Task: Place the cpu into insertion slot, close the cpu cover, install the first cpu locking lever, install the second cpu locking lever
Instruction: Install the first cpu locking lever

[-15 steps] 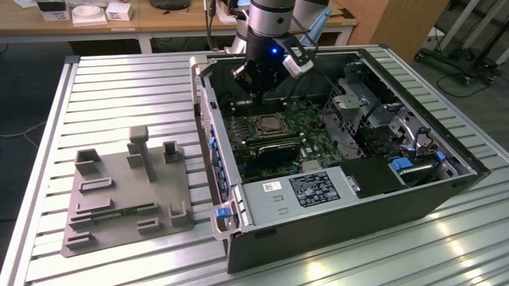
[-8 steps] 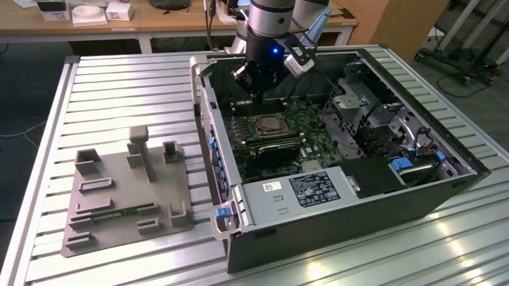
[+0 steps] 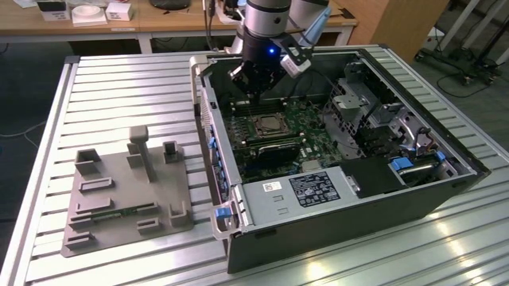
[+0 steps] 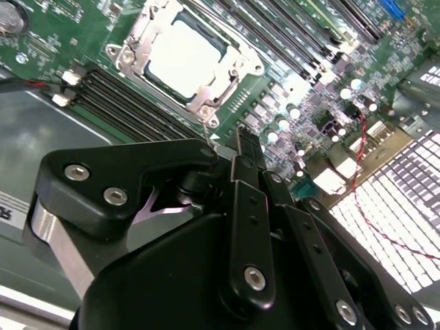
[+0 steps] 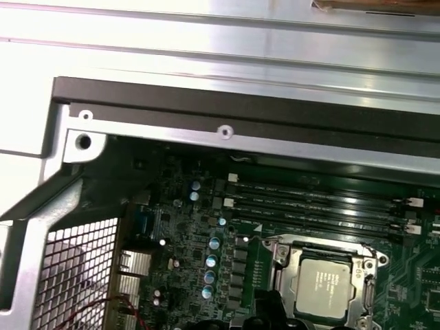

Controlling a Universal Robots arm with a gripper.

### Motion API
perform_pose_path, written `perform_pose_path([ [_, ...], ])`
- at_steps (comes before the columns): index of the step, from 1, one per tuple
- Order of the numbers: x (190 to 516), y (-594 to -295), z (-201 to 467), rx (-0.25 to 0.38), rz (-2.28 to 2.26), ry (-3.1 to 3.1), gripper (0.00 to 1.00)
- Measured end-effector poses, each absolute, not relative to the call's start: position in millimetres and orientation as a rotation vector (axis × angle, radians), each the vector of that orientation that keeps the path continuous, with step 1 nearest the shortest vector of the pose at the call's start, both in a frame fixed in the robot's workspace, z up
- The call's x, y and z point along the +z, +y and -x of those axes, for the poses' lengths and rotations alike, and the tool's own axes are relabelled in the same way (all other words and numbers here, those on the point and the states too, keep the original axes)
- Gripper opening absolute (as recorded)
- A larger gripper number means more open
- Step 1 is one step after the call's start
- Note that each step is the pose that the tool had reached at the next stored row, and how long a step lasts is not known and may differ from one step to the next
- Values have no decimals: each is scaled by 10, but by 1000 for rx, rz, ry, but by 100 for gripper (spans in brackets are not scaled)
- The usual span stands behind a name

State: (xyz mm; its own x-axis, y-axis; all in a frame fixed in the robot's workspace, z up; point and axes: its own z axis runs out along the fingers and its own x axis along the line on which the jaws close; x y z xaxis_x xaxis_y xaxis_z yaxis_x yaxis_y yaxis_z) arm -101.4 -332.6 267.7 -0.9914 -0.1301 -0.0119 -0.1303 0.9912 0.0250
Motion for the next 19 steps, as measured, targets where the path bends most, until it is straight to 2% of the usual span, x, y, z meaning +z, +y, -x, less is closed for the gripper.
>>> perform_pose_path([
  [19, 2656, -3307, 1228, 40, 158, 3126, 10],
])
